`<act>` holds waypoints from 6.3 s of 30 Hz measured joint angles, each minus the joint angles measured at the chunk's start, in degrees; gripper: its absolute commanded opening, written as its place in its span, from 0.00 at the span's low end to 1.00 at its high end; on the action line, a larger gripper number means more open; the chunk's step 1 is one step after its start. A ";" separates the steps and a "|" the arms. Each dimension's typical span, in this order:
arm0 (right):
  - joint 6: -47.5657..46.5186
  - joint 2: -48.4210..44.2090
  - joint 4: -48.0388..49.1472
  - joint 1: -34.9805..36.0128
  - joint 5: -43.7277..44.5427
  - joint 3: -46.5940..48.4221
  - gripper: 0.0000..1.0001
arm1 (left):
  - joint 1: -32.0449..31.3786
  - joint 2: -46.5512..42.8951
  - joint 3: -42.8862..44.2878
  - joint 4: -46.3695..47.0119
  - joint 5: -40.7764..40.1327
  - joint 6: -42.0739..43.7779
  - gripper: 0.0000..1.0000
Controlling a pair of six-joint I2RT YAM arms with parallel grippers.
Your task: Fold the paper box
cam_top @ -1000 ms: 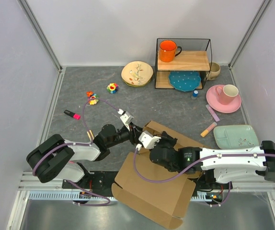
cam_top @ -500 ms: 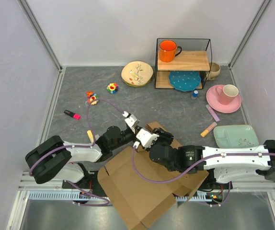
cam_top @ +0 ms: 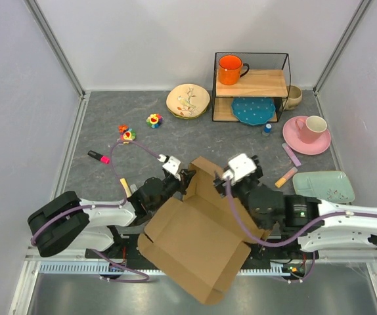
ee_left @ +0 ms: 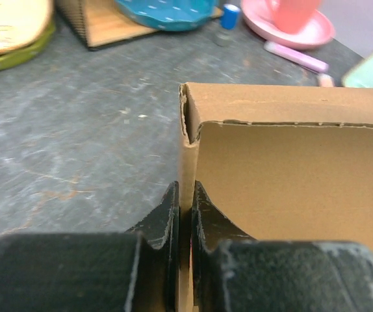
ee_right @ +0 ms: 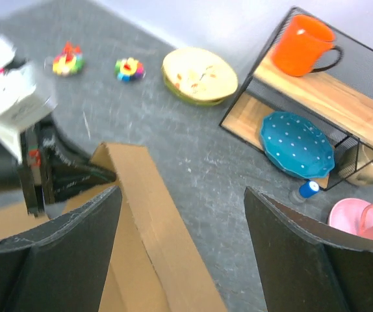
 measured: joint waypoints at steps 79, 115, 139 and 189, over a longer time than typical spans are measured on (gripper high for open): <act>57.94 0.09 -10.56 -32.76 -14.93 -27.08 0.70 | 1.20 0.55 17.16 -41.88 -33.62 -17.55 0.02; 34.51 22.47 0.46 -20.37 -15.82 -20.65 0.57 | 1.44 0.09 17.16 -43.78 -35.23 -17.99 0.02; 41.22 -9.03 -9.53 -35.47 -2.10 -12.94 0.80 | 1.44 -0.59 16.65 -44.04 -35.78 -18.97 0.02; 34.21 -6.86 7.41 -45.20 -41.92 -24.76 0.11 | 1.44 -0.94 7.39 -21.77 -39.74 -9.20 0.02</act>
